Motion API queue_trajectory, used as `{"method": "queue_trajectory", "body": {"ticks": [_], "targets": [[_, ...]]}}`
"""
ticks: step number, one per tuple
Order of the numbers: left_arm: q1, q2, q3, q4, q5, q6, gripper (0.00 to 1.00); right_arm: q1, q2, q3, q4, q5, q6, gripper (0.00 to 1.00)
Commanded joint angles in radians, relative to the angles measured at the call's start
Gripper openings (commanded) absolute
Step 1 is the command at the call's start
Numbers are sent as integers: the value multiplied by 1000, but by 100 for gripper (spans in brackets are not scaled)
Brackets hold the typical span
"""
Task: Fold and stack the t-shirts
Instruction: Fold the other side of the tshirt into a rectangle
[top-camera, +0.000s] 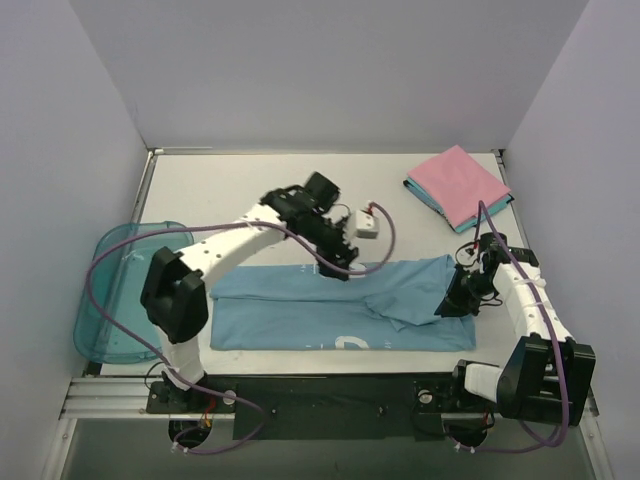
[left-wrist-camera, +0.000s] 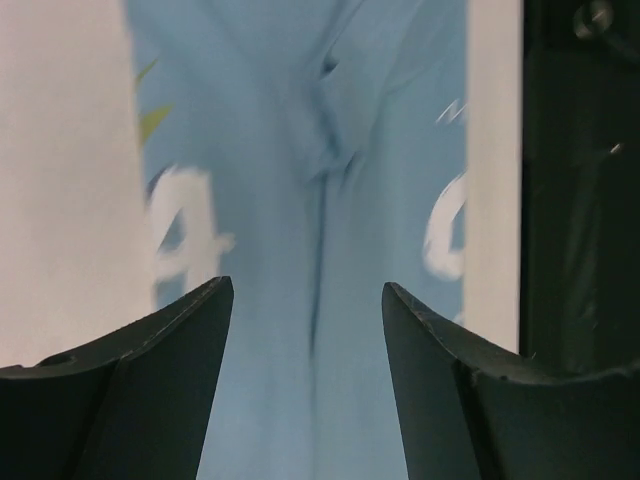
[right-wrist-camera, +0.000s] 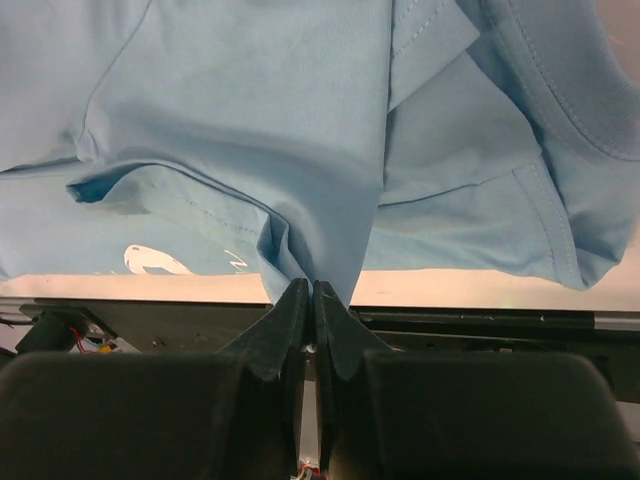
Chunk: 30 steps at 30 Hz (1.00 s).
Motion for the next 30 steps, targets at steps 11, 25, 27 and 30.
{"method": "queue_trajectory", "body": {"ticks": [11,25,27,30], "targets": [[-258,343,101,504,100,-503,74,-3,-20,-18,11,21,24,0],[-245,332,116,412,117,-499,0,-3,-28,5,35,15,19,0],[-233,325,120,437,71,-523,0,-3,-16,15,48,4,19,0],[-198,320,134,497,-50,-624,0,-5,-2,18,104,0,30,0]]}}
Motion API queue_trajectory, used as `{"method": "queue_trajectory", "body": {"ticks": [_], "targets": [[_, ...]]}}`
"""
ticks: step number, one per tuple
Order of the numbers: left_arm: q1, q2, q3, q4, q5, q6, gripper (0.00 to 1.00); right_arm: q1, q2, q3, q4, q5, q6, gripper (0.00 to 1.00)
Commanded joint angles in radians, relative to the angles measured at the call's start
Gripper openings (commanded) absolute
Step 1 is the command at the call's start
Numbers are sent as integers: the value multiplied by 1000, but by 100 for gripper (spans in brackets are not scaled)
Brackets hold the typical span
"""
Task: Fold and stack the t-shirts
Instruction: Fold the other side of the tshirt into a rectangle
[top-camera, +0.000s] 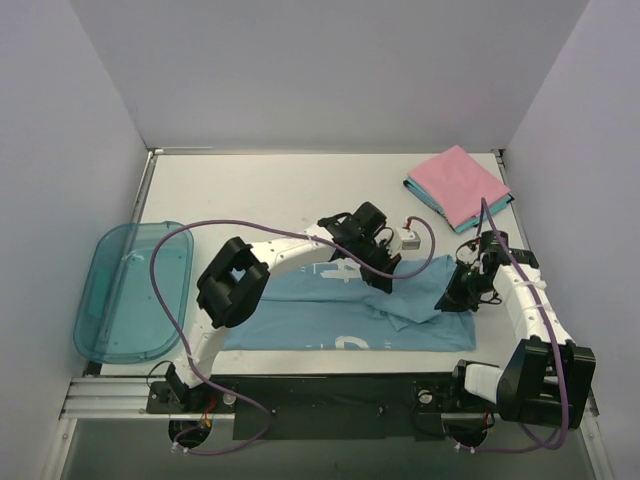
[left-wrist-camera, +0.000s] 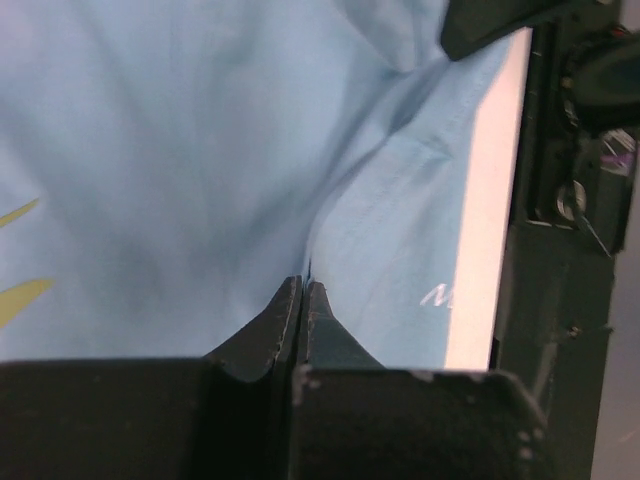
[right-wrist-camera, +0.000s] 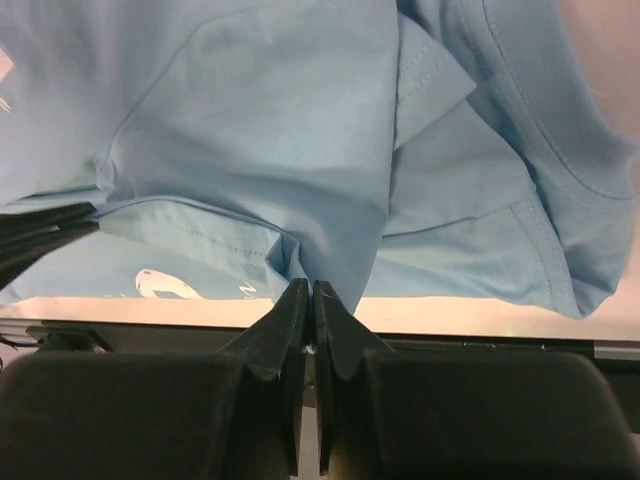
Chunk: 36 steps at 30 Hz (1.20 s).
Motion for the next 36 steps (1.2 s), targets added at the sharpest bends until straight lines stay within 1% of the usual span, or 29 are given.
{"method": "queue_trajectory", "body": {"ticks": [1,4,5,7,10,14,17,21,25,28,29,30,31,32,34,36], "targets": [[70,-30,68,84,-145,-159,0,-3,14,28,88,1,18,0],[95,2,115,82,-164,-160,0,-3,55,36,197,25,41,0],[95,10,115,82,-150,-143,0,-3,66,35,248,51,47,0],[81,16,96,95,-142,-108,0,-2,117,47,285,65,48,0],[80,19,39,130,-148,-132,0,-3,201,87,299,90,30,0],[89,37,28,144,-184,-121,0,-3,267,146,322,94,1,0],[87,50,26,158,-190,-132,0,-3,309,162,336,100,-1,0],[87,65,25,174,-222,-186,0,0,350,169,369,70,-8,0],[95,68,23,170,-283,-190,0,0,372,186,382,71,-22,0],[98,70,23,170,-276,-171,0,1,393,211,385,71,-24,0],[98,71,23,168,-254,-166,0,1,402,214,380,71,-24,4],[98,71,23,162,-212,-161,4,4,407,226,366,70,-24,9],[100,70,25,161,-187,-161,29,7,405,232,360,65,-27,20],[100,68,26,156,-137,-158,48,14,402,248,351,67,-30,31],[104,67,36,141,-107,-149,59,29,387,272,330,74,-33,37],[110,66,63,112,-113,-143,61,47,367,298,307,87,-27,40]]}}
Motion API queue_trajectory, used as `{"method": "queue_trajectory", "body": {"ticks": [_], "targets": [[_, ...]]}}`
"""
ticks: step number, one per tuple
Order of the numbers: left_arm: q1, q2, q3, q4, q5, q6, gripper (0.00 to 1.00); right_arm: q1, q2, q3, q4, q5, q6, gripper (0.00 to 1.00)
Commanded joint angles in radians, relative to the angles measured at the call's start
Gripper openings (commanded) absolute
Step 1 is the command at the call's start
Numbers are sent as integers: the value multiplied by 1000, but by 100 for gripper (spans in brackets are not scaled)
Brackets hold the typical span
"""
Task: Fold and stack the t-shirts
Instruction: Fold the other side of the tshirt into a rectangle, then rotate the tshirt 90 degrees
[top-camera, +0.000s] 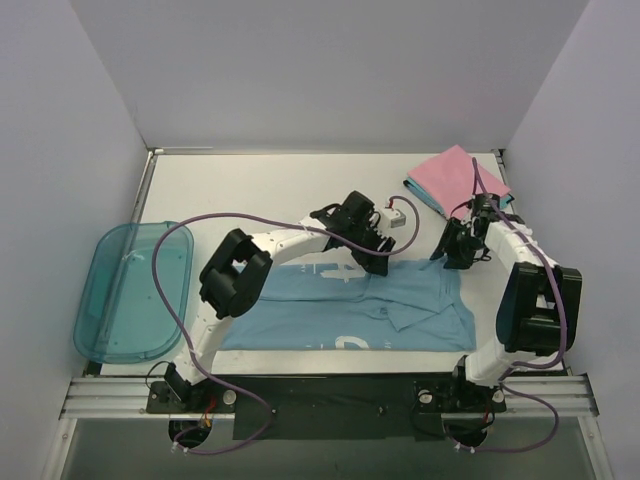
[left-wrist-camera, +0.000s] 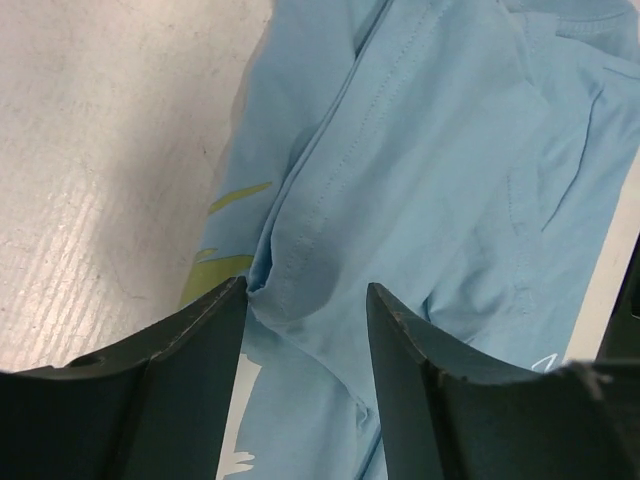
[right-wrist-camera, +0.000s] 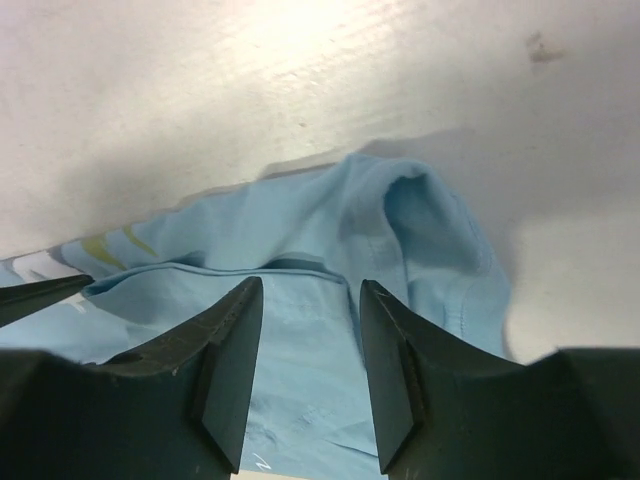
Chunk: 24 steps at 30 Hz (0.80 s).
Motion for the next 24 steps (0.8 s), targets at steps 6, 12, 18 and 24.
{"method": "queue_trajectory", "body": {"ticks": [6,12,18,24], "targets": [[75,-37,172,-216,-17,129,57,81,-156,69,-170,179,87,16],[206,-173,61,-457,-100,350,28,76,-102,-68,-112,88,209,0],[340,-330,-263,-433,-335,504,19,30,115,38,-77,94,260,0],[452,-454,-481,-420,-393,540,19,99,380,314,-174,12,235,0]]}}
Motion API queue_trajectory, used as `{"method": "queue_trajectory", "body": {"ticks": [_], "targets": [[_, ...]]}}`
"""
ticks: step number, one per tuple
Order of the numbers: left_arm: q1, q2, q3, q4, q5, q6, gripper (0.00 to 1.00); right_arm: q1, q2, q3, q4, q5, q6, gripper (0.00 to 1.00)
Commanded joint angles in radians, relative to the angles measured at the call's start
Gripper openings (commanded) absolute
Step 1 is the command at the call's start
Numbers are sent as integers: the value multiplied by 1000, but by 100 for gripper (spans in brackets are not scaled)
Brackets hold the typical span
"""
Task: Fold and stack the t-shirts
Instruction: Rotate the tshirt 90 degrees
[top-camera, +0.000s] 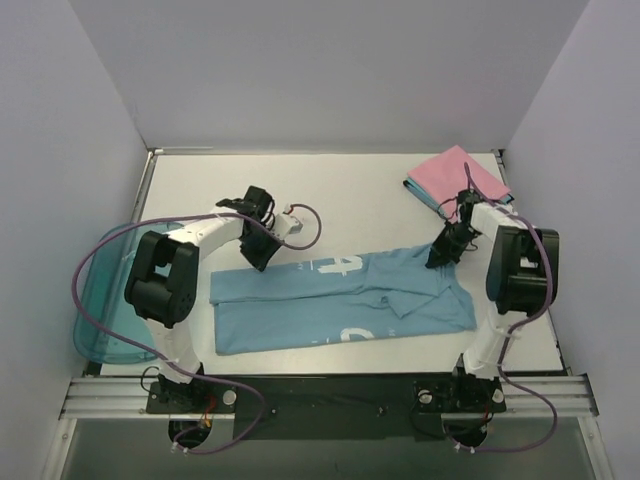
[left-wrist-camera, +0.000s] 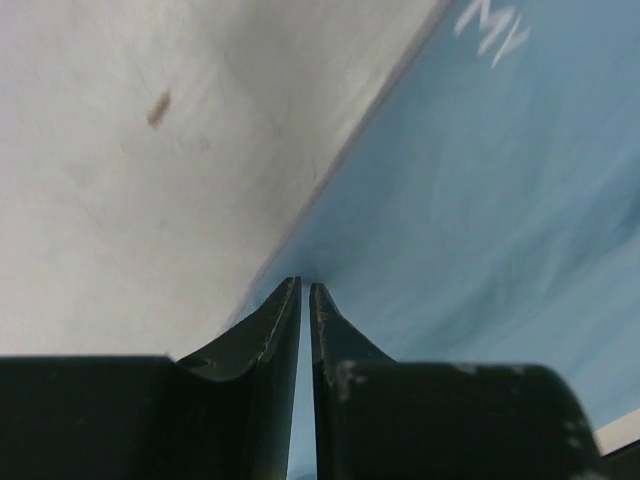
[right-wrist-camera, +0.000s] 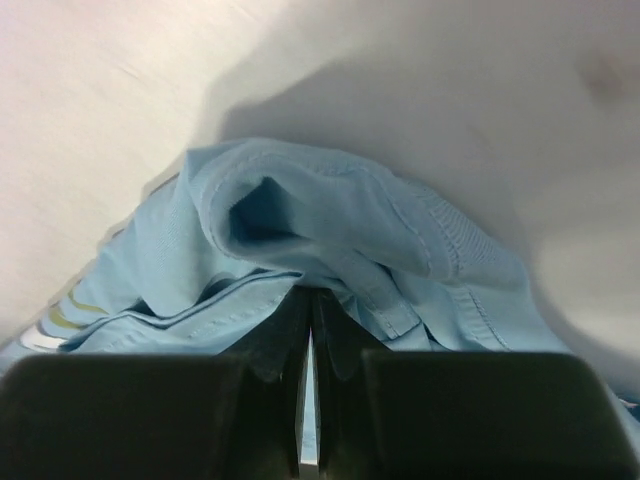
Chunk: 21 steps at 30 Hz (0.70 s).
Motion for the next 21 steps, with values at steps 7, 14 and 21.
{"method": "queue_trajectory", "body": {"ticks": [7,14,21], "targets": [[31,-247,-277,-107,-26,112,21,181,381,601,-126,-131,29,0],[28,-363,-102,-385,233,247,31,221,307,792,-141,-84,-17,0],[137,-263,-100,-264,105,253,31,181,87,538,-164,55,-48,0]]}}
